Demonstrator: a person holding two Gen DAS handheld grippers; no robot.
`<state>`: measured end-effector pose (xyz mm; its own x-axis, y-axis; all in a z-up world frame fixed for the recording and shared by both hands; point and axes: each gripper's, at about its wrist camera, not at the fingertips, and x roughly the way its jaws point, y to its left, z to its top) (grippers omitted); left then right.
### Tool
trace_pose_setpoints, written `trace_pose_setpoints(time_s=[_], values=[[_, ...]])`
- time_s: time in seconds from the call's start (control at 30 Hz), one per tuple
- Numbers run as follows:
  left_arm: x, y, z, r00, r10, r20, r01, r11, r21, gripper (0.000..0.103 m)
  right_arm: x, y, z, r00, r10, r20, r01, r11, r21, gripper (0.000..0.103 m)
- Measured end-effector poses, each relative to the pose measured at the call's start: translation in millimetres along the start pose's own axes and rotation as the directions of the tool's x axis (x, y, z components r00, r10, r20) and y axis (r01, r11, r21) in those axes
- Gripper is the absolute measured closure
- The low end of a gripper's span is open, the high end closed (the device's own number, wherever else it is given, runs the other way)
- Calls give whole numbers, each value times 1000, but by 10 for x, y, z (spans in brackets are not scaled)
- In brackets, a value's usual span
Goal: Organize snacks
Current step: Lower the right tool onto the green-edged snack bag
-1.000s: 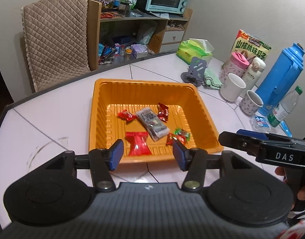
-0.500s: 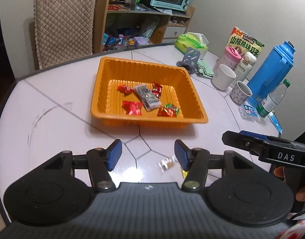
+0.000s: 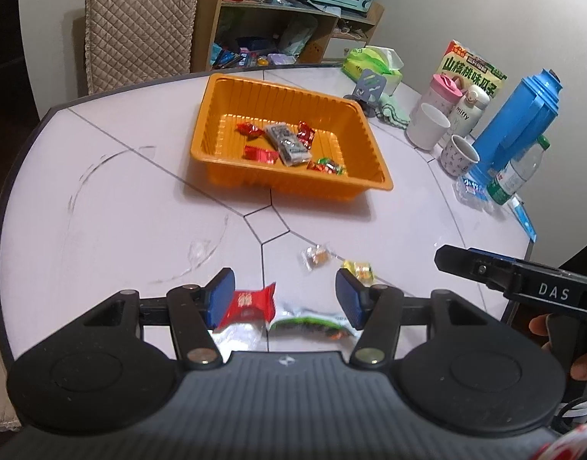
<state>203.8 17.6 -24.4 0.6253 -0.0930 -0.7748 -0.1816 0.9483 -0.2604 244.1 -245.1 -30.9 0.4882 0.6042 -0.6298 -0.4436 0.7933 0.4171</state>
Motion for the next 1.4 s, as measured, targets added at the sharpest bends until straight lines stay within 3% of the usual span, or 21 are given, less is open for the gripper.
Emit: trace_pose_setpoints(time_s=[0.8,1.4], values=[[-14,10,-522,997,17,-81,-19,999,-32,48,-50,53,-566,991,-25,-131,20,999,-35,27],[126,57,-613,994,44,-102,-47,998,-32,48,120,-49,-744,980,-74,-183,68,997,-40,27]])
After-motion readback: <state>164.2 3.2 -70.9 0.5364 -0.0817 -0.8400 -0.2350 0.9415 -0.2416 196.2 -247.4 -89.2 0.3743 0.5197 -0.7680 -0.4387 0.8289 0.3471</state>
